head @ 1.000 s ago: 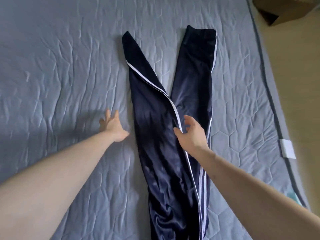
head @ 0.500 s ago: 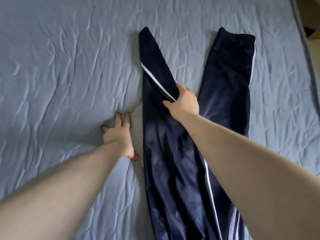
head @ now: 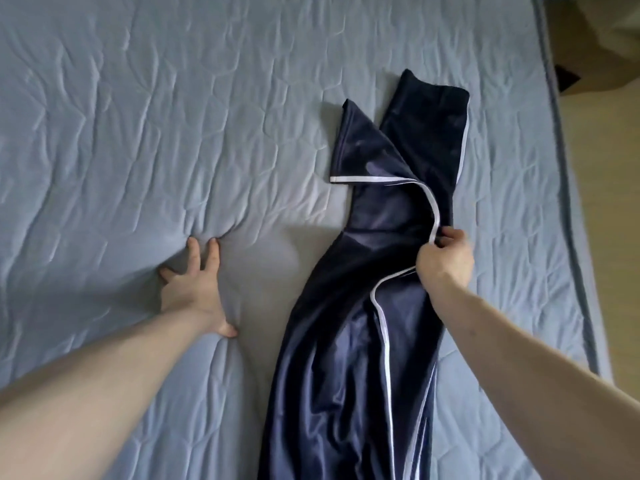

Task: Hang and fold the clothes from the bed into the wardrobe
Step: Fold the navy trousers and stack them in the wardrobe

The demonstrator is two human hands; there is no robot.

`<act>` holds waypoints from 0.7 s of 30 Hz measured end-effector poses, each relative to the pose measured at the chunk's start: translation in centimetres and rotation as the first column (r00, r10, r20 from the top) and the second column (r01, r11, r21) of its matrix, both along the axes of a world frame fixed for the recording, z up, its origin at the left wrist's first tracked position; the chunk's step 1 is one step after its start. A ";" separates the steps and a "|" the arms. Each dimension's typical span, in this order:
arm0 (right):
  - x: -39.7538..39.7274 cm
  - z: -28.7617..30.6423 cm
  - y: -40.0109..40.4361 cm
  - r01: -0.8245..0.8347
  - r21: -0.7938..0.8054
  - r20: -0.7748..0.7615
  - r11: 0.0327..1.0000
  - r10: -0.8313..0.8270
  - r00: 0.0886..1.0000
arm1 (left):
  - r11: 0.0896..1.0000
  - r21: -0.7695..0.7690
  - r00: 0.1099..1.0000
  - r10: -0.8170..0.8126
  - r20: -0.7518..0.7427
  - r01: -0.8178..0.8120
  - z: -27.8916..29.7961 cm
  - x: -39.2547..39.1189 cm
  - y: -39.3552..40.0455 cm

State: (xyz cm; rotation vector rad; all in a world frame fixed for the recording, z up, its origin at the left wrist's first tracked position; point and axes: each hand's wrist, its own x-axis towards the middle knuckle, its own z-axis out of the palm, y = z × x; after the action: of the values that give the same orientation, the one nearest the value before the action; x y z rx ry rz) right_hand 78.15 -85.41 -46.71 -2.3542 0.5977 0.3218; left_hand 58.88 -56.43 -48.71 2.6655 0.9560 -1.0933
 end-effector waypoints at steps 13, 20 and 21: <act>8.3 0.4 7.8 -0.514 -0.205 0.082 0.833 0.538 0.839 | 1.000 0.010 0.999 -0.028 0.040 0.028 0.0 -0.2 0.4; 18.5 7.2 4.8 0.072 0.168 0.337 0.983 -0.126 0.933 | 1.000 0.010 0.999 -0.026 0.027 0.026 0.1 0.0 0.4; 20.0 7.3 4.0 0.090 0.184 0.316 0.979 -0.145 0.938 | 1.000 0.012 0.999 -0.028 0.024 0.028 0.0 0.1 0.3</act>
State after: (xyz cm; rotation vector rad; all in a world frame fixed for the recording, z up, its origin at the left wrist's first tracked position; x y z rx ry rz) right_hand 98.10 -81.42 -39.46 -2.1352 0.5250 -0.0739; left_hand 58.97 -56.12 -48.66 2.7024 0.9263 -1.0624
